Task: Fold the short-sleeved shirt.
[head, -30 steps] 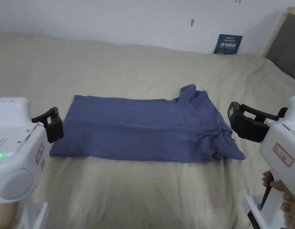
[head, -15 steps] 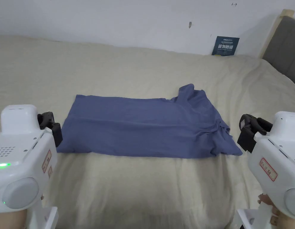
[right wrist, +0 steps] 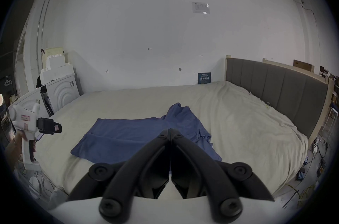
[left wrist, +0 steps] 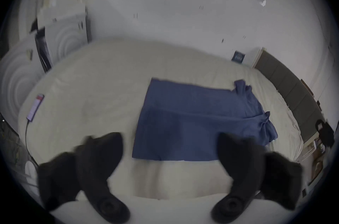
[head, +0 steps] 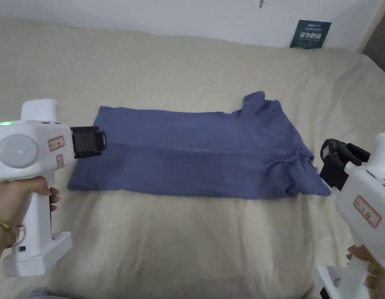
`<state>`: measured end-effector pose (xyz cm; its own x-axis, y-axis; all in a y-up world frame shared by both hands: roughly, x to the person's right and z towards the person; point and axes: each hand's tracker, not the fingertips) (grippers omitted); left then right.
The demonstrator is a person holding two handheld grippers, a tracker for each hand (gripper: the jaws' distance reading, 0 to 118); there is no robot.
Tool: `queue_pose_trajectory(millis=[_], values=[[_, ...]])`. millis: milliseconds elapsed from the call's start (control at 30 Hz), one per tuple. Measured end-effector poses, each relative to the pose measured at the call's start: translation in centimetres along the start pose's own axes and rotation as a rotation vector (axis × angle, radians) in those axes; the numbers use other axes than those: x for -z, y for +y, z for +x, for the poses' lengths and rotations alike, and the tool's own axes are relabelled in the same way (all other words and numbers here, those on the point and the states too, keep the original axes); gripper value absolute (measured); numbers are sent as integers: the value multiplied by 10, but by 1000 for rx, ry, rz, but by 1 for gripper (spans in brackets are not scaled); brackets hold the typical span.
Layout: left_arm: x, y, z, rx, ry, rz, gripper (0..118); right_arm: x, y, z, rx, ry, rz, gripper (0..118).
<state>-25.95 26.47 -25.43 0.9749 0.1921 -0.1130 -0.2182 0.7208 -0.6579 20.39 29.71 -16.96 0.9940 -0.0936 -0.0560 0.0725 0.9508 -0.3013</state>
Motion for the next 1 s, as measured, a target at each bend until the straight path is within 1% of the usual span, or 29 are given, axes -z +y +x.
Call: queue_pose_trajectory(millis=[67,133,233,300,333,400,433,467,500,533,633,667,767,833,900,967,1000], values=[[19,4,-5,-20,18,-28,110,9,0,2,11,2,-17,3],[42,6,-11,-8,51,-111,110,18,0,2,3,-4,-36,3],[76,1,-15,59,141,-281,110,31,-2,4,1,-7,-68,3],[94,-7,-18,104,205,-345,108,37,-4,5,-4,-10,-85,3],[100,-10,-20,105,212,-369,106,40,-5,5,-6,-11,-95,3],[108,-16,-24,50,198,-411,103,44,-8,6,-10,-10,-111,3],[109,-19,-27,18,197,-411,93,46,-9,7,-12,-12,-119,3],[110,-22,-29,1,206,-413,73,47,-11,7,-12,-13,-124,3],[113,-25,-29,-4,215,-415,55,49,-12,7,-10,-13,-131,3],[115,-29,-28,0,212,-414,42,50,-13,8,-4,-9,-143,3],[117,-37,-24,49,153,-430,16,50,-16,9,11,-3,-152,3],[117,-40,-22,58,153,-421,8,50,-16,8,8,-8,-154,3],[118,-39,-23,57,169,-403,6,50,-17,10,8,-13,-164,3],[110,-36,-25,22,165,-371,5,50,-15,13,9,-12,-173,3],[96,-31,-27,1,169,-292,5,54,-10,18,-8,-12,-182,3],[81,-26,-27,-21,164,-215,5,65,-4,24,-47,-18,-247,3],[73,-22,-28,-46,144,-186,5,76,0,30,-53,-19,-281,3]])
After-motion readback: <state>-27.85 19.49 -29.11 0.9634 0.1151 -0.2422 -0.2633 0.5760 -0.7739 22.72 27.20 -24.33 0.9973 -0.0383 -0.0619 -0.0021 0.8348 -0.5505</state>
